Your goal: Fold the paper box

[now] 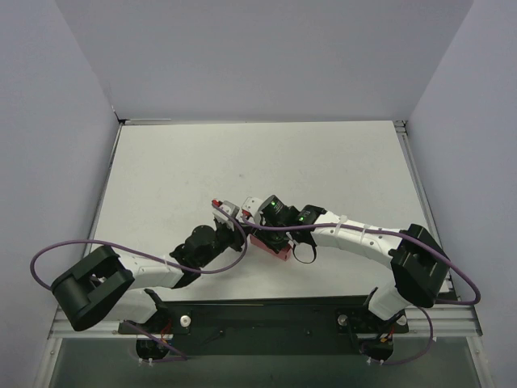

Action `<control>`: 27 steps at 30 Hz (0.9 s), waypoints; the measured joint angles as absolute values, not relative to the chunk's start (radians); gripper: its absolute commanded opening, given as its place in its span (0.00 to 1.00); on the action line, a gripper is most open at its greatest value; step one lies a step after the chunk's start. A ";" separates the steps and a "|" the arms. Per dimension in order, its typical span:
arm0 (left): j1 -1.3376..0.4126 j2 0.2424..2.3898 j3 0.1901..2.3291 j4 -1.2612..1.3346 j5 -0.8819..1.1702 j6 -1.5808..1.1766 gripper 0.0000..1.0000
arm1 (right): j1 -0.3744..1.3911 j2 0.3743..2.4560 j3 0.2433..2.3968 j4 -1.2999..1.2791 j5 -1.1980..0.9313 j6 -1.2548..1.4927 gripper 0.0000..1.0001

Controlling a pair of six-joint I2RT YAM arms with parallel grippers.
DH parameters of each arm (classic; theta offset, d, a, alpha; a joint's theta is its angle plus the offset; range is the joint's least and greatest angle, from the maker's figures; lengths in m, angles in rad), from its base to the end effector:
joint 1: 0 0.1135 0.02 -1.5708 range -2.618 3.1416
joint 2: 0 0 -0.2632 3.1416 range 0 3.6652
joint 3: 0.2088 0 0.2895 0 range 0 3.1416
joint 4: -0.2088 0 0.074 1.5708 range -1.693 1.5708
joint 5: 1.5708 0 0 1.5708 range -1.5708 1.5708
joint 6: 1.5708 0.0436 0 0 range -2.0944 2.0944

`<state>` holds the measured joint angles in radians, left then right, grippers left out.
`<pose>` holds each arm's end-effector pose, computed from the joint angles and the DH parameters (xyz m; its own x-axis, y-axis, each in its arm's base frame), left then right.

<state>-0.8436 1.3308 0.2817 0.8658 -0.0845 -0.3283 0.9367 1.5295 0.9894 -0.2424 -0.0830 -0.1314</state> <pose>0.1796 -0.1963 0.1321 -0.3369 -0.1047 -0.9357 0.6133 0.7296 -0.3025 0.2140 0.2971 0.1995 -0.3044 -0.6342 -0.7107 -0.8852 0.4640 -0.0350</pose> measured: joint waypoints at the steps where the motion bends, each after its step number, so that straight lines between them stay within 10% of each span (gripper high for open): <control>1: -0.848 1.332 0.279 0.871 -0.093 -0.331 0.00 | 0.937 1.530 0.989 -0.242 -0.083 -0.131 0.23; 27: -0.966 1.345 0.274 0.883 -0.350 -0.334 0.00 | 0.937 1.529 0.988 -0.235 -0.081 -0.118 0.28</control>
<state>-0.9657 1.3453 0.2737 0.8833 -0.3496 -0.3336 0.9371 1.5291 0.9882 -0.2348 -0.0807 -0.1184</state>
